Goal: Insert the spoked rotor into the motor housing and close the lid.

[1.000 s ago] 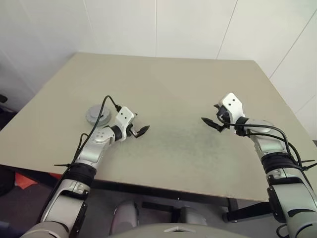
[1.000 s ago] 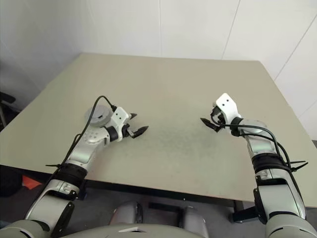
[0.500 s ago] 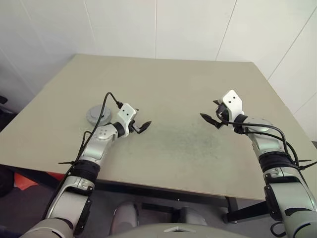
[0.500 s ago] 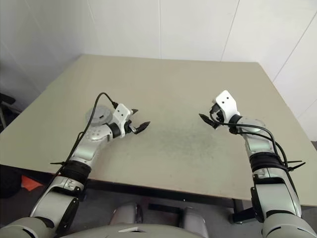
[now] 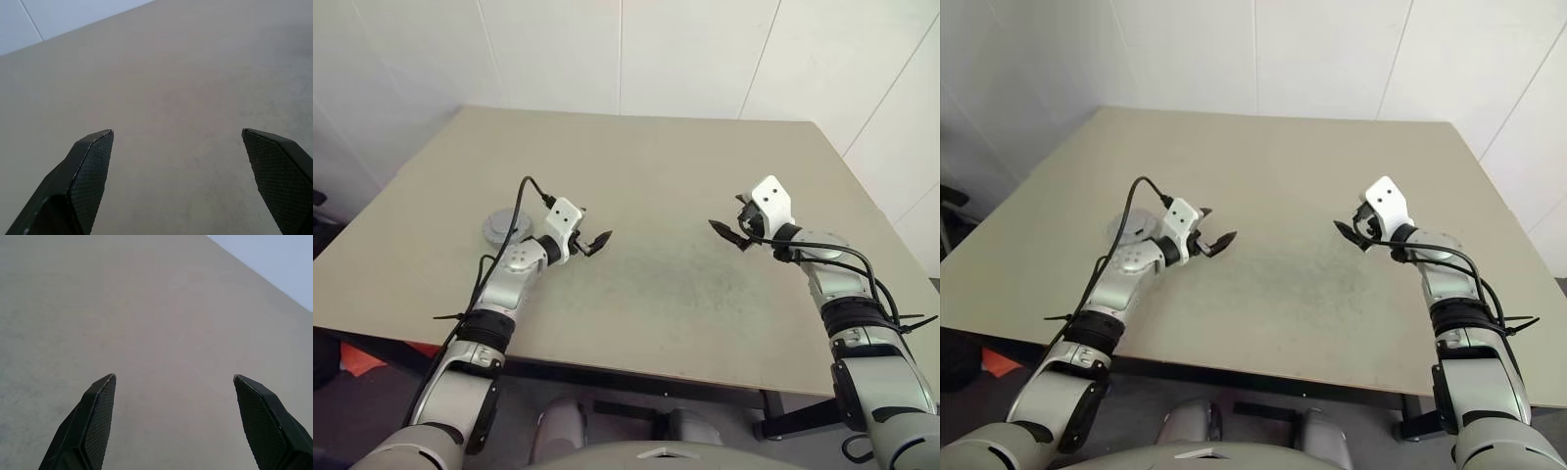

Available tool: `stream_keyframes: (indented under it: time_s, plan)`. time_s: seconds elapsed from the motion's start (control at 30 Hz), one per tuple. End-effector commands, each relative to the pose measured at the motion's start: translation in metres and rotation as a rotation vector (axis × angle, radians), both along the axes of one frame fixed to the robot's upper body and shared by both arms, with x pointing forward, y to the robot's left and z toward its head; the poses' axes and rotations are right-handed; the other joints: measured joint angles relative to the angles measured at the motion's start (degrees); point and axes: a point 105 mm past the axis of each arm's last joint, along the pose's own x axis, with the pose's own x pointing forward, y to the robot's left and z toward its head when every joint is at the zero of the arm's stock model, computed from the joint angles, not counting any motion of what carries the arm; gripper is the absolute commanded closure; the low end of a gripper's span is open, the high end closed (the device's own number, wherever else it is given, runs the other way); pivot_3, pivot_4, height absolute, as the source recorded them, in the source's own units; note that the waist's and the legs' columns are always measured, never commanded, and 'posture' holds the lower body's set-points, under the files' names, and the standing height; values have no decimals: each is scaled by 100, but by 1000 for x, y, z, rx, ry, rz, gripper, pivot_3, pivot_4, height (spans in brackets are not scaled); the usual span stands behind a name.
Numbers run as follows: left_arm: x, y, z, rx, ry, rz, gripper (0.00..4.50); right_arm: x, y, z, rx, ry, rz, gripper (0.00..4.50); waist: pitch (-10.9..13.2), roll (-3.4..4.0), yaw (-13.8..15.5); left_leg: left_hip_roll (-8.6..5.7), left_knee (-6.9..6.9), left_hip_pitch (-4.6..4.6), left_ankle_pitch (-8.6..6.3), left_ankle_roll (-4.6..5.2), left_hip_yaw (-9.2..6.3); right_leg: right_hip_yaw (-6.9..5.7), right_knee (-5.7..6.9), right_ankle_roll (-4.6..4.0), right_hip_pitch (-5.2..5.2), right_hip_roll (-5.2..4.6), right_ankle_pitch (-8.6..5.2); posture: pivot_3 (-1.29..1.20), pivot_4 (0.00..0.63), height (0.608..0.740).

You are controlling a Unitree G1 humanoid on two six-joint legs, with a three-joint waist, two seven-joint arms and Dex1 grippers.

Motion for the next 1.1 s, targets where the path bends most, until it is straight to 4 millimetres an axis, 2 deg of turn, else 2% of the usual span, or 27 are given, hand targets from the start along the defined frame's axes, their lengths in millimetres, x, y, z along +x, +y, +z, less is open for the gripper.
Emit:
stream_keyframes:
  time_s: [0.03, 0.63, 0.87, 0.97, 1.1]
  plan:
    - [5, -3, 17, -1, -72, -2, 41, 5, -4, 14, 15, -61, -30, 160, 0, 0, 0, 0, 0, 0, 0, 0, 0, 0, 0, 0, 0, 0, 0, 0, 0, 740]
    - [6, 0, 25, -35, -88, 11, 41, 8, 4, 13, 19, -52, -10, 160, 0, 0, -11, 0, 0, -1, -1, 1, 1, 0, -1, 0, -1, 0, 0, 0, 0, 740]
    - [3, -6, 20, -36, -81, 7, 41, 7, 0, 11, 4, -52, -17, 160, 0, 0, -11, 0, 0, -1, -1, 2, 2, 0, -2, 0, -1, -1, 0, 0, 0, 740]
    - [5, -4, 24, -51, -90, 21, 41, 8, 5, 12, 2, -56, 0, 160, 0, 0, -11, 0, 0, -1, -1, 2, 2, 0, -2, 0, -2, -1, 0, 0, 0, 740]
    - [3, -4, 19, -43, -81, 19, 41, 9, 0, 15, 6, -66, -24, 160, 0, 0, -15, 0, 0, -1, -1, 2, 2, 1, -2, 0, -2, -1, 0, 0, 0, 740]
